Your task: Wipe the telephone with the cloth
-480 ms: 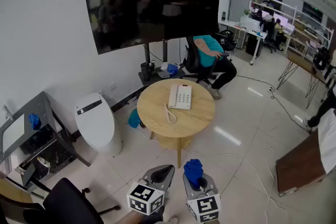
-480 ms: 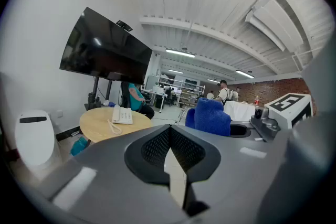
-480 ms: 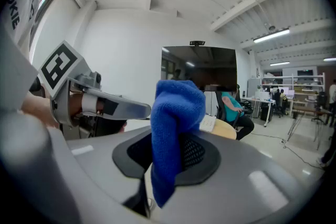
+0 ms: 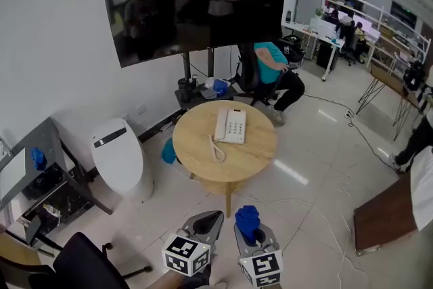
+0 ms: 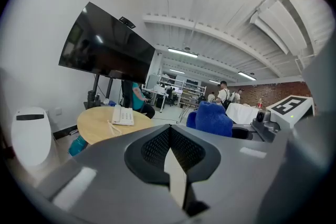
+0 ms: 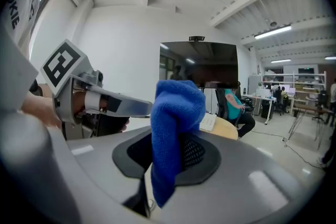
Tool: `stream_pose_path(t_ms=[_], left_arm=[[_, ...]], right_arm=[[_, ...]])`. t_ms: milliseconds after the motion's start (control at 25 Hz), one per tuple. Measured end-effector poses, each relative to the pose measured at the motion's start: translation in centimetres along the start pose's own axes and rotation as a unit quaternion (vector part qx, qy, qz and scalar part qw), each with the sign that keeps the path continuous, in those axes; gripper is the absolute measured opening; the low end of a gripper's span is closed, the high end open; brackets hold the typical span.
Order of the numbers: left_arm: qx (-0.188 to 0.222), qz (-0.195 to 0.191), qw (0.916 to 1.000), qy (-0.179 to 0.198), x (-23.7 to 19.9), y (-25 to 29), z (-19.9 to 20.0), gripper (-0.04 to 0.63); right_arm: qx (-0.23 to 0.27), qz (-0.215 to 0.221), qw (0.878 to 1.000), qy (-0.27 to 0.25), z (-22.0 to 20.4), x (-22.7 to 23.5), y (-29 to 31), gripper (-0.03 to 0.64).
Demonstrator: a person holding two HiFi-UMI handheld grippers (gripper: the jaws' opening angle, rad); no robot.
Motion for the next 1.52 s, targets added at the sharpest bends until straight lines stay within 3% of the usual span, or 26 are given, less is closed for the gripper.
stream_pose_path(t_ms=[680, 1520], left_arm=[[-0.012, -0.005, 0.9999, -0.004, -7.6, 6.2, 4.7, 0.000], [-0.011, -0.052, 0.9986, -0.005, -17.2, 10.9, 9.4, 0.000]], right_arm=[[-0.021, -0.004, 1.000, 0.004, 4.0, 4.1, 8.7, 0.086], [-0.036, -0.033, 0.999, -0.010, 9.5, 5.0, 18.4, 0.086]])
Point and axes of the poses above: the fingertips, and each gripper's own axes: y forward along the fingers, x to its right, z out of its top, the point moved 9 cm from there along -y, backward along the fingers, and after that the axes turned 7 degrees about -x, right-handed, at the moved point
